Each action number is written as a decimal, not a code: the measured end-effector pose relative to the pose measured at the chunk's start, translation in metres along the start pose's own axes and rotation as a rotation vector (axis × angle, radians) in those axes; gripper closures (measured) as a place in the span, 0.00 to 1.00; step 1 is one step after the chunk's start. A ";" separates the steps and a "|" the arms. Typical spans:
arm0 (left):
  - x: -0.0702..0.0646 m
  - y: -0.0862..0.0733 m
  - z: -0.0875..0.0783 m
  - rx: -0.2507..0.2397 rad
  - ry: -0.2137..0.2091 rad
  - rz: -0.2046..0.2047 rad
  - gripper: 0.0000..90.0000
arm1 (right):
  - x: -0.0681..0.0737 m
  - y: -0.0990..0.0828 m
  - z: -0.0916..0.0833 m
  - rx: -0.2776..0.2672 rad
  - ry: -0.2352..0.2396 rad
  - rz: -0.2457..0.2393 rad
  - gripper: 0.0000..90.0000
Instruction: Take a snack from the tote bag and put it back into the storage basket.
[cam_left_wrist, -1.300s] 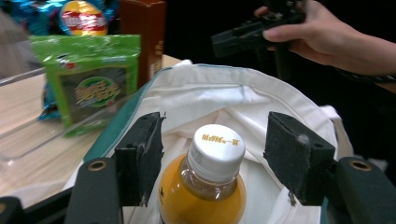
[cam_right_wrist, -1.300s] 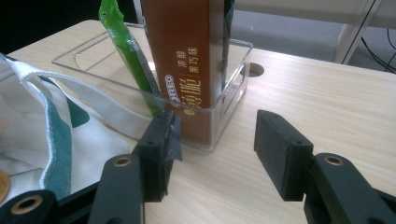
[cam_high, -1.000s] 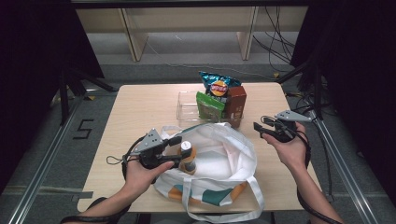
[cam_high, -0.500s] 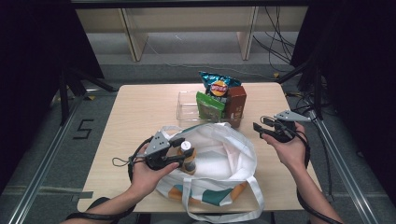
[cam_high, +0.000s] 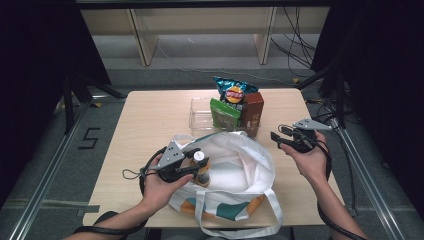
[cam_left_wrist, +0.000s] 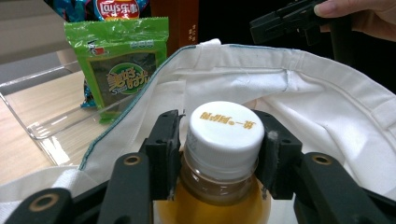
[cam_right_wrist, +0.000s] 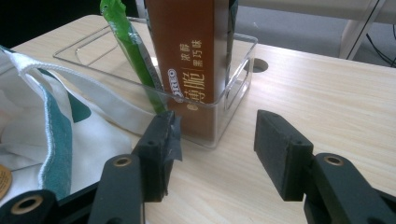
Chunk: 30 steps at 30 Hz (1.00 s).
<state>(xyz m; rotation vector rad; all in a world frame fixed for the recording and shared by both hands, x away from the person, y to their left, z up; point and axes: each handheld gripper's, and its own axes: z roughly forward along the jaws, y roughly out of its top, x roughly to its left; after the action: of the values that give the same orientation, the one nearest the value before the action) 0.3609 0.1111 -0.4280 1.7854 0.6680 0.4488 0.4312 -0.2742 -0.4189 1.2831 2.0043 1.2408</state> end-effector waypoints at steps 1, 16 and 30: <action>0.000 0.000 0.000 0.000 -0.002 0.009 0.63 | -0.001 0.000 0.002 -0.018 0.001 -0.010 0.55; 0.013 0.006 -0.002 0.042 -0.121 0.021 0.65 | -0.003 0.000 0.001 -0.010 -0.003 -0.013 0.55; 0.038 0.030 -0.005 0.035 -0.278 0.067 0.65 | -0.002 0.000 0.001 -0.016 -0.006 -0.005 0.55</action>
<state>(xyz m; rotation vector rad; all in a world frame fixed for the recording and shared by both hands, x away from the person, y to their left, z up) 0.3934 0.1331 -0.3991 1.8630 0.4246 0.2272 0.4326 -0.2756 -0.4199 1.2715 1.9886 1.2467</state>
